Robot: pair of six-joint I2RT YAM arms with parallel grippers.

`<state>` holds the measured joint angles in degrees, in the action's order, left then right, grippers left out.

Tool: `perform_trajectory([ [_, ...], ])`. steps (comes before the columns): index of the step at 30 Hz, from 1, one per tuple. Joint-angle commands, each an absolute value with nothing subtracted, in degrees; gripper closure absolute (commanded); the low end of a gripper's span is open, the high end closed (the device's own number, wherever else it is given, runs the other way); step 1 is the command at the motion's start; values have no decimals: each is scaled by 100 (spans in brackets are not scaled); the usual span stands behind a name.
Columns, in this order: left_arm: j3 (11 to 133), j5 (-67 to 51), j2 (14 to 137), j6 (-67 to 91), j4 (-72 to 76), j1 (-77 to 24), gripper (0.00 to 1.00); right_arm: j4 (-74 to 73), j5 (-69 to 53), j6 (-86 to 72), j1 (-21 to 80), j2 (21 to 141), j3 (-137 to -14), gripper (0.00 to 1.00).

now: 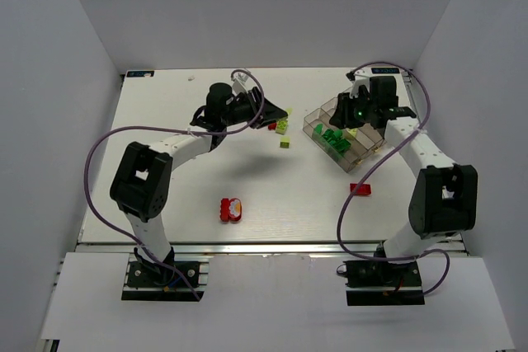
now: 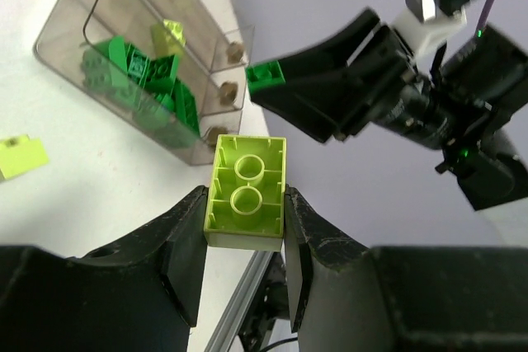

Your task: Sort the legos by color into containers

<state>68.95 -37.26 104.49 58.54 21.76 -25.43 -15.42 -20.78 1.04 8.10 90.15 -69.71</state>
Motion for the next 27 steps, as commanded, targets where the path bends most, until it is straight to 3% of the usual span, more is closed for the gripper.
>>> perform_trajectory([
  [1, 6952, -3499, 10143, 5449, 1759, -2707, 88, -1732, -1494, 510, 870, 9385, -7294, 100],
  [9, 6935, -3331, 10002, 5265, 1529, -2848, 88, -1749, -1485, 563, 896, 10151, -7752, 93],
  [14, 6969, -3243, 9941, 5125, 1310, -2900, 88, -1793, -1547, 563, 940, 10424, -7928, 64],
  [18, 7250, -3164, 10028, 4887, 959, -2979, 88, -1811, -1608, 571, 949, 10485, -7972, 33],
  [27, 8435, -3120, 10871, 4693, 361, -3199, 88, -1925, -2090, 992, 853, 9741, -7955, 10],
])
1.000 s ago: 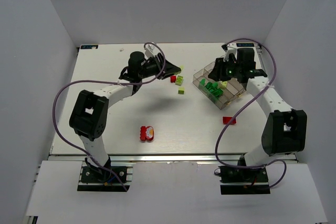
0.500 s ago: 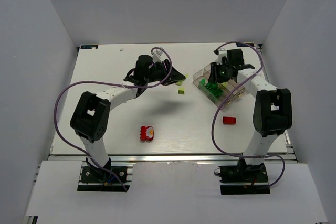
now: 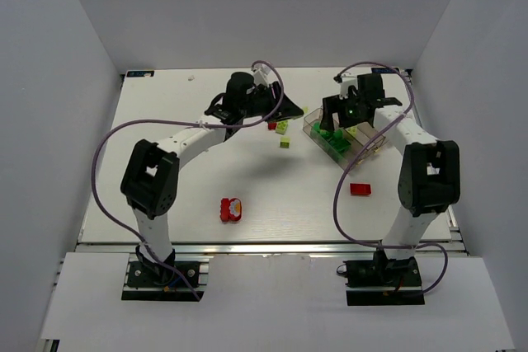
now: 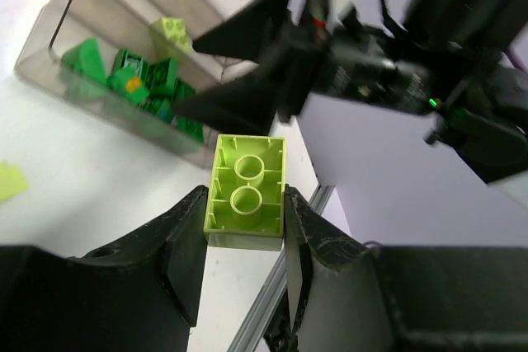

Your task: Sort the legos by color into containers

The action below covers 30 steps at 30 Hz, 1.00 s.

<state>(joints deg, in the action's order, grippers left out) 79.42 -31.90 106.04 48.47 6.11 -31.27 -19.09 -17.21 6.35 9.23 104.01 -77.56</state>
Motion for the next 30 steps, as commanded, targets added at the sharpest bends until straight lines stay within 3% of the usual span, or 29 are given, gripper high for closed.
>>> perform_trajectory([
  [1, 8611, -3094, 10994, 4693, 247, -3260, 88, -1907, -2179, 1124, 722, 9590, -7911, 11],
  [5, 9710, -3006, 11863, 4877, -183, -3419, 87, -1329, -3396, 1240, -16, 8738, -7358, 14],
  [8, 10510, -2997, 12619, 5377, -211, -3542, 88, -1169, -3690, 1169, -421, 8271, -7084, 56],
  [9, 10642, -3023, 12952, 5579, 15, -3585, 88, -1195, -3726, 1186, -474, 8079, -7040, 91],
  [10, 10896, -3032, 13103, 5946, 209, -3612, 88, -1187, -3753, 1187, -527, 7981, -6892, 100],
  [20, 13024, -2707, 14923, 7505, 870, -3867, 84, -835, -3849, 704, -633, 7295, -5968, 100],
  [30, 12964, -1539, 15047, 7954, 739, -4078, 76, -642, -3981, 352, -703, 7286, -5775, 100],
])
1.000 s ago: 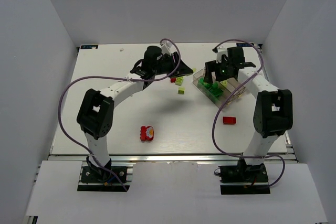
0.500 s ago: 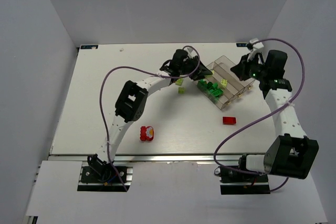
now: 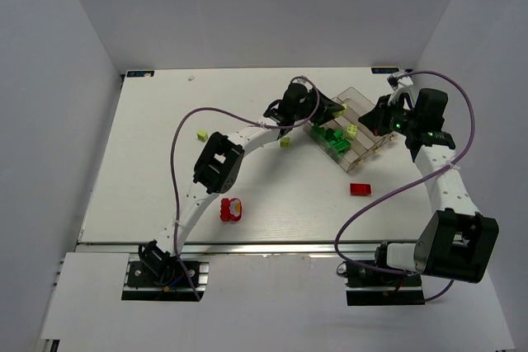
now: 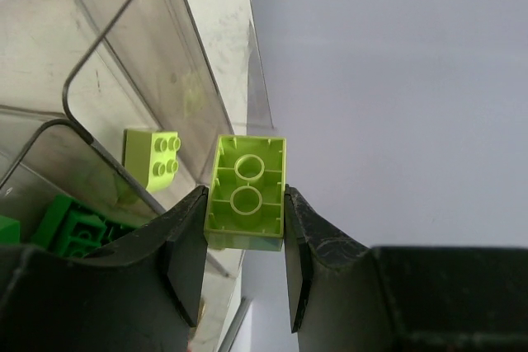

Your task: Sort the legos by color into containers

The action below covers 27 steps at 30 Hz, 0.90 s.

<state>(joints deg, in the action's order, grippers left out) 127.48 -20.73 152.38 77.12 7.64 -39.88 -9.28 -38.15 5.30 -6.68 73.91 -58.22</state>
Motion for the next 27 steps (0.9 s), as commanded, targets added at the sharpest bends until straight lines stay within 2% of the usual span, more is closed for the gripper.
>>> perform_trajectory([
  [1, 12973, -1373, 15047, 8024, 712, -4096, 73, -624, -3990, 334, -712, 7286, -5766, 100],
  [5, 13280, -1126, 15187, 8103, 370, -4166, 60, -589, -3999, 264, -721, 7269, -5731, 100],
  [6, 13315, -1108, 15231, 8138, 300, -4183, 53, -580, -4016, 264, -729, 7269, -5722, 100],
  [8, 13324, -1099, 15240, 8218, 360, -4184, 48, -580, -4025, 237, -738, 7251, -5713, 100],
  [9, 13333, -1107, 15240, 8235, 369, -4175, 40, -580, -4034, 237, -756, 7251, -5704, 100],
  [10, 13342, -1099, 15205, 8244, 378, -4184, 38, -589, -4052, 246, -756, 7251, -5704, 99],
  [12, 13359, -1072, 15153, 8227, 396, -4184, 36, -624, -4113, 255, -765, 7242, -5704, 97],
  [13, 13368, -1046, 15083, 8192, 387, -4184, 31, -633, -4157, 298, -773, 7242, -5713, 95],
  [15, 13377, -1002, 15038, 8157, 255, -4184, 22, -694, -4385, 369, -782, 7233, -5722, 86],
  [16, 13368, -1028, 15021, 8139, 237, -4184, 22, -712, -4455, 387, -791, 7233, -5739, 82],
  [17, 13351, -1046, 15003, 8139, 229, -4166, 22, -729, -4587, 448, -791, 7233, -5765, 74],
  [19, 13316, -1055, 14950, 8078, 229, -4175, 23, -834, -4806, 553, -791, 7233, -5809, 65],
  [20, 13263, -1029, 14828, 8016, 176, -4166, 24, -913, -4895, 797, -791, 7233, -5897, 57],
  [23, 13167, -871, 14338, 7306, -411, -4053, 30, -1510, -5325, 1682, -800, 7242, -6134, 44],
  [25, 12755, -660, 13854, 6515, -667, -3956, 44, -2360, -5772, 2448, -800, 7303, -6292, 37],
  [26, 12448, -563, 13243, 6278, -851, -3816, 65, -2764, -5844, 2878, -800, 7347, -6397, 36],
  [27, 11767, -441, 12906, 5849, -931, -3736, 73, -3169, -5932, 3788, -791, 7382, -6572, 35],
])
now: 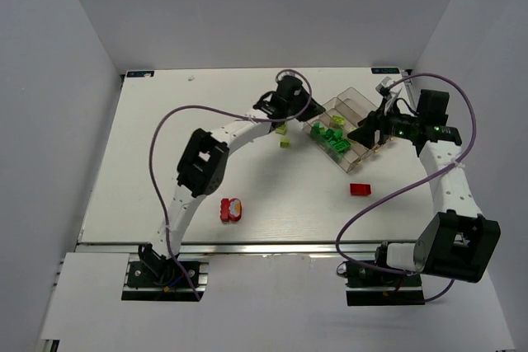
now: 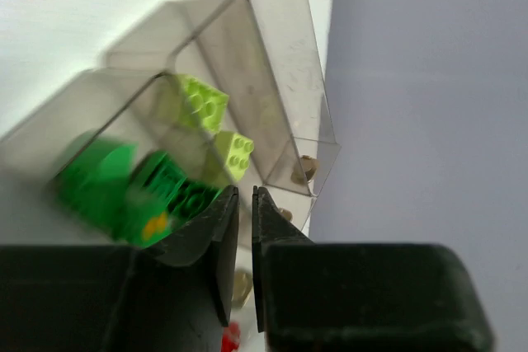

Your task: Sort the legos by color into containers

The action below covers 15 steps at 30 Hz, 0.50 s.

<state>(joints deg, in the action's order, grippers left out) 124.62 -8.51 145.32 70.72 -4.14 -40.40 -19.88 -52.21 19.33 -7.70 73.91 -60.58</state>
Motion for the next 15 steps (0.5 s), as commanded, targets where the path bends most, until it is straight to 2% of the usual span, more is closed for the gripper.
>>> perform_trajectory([
  [1, 11394, -231, 12563, 5645, -984, -3666, 79, -3973, -5924, 4241, -782, 7470, -6661, 34],
  [2, 11034, -133, 12220, 5460, -1080, -3500, 84, -4338, -5863, 4645, -756, 7514, -6749, 34],
  [3, 10404, 129, 11268, 4823, -1264, -3350, 83, -5073, -5636, 5902, -704, 7593, -6950, 32],
  [5, 9644, 455, 10682, 4379, -1667, -3200, 78, -5930, -5135, 6685, -651, 7655, -6996, 30],
  [6, 9424, 631, 10409, 4064, -1835, -3164, 58, -6089, -4985, 6984, -624, 7638, -6970, 28],
  [9, 8493, 1220, 9381, 3780, -2214, -3085, 27, -6389, -4475, 8109, -624, 7427, -6663, 20],
  [10, 8012, 1317, 8925, 3771, -2267, -3059, 13, -6433, -4265, 8687, -624, 7288, -6436, 17],
  [11, 7789, 1379, 8712, 3771, -2363, -2989, 8, -6442, -4193, 8919, -624, 7217, -6329, 12],
  [13, 7367, 1389, 8343, 3779, -2434, -2910, 2, -6390, -4087, 9201, -624, 7059, -6162, 10],
  [15, 6822, 1371, 7911, 3823, -2557, -2813, 2, -6250, -4122, 9299, -589, 7014, -6038, 11],
])
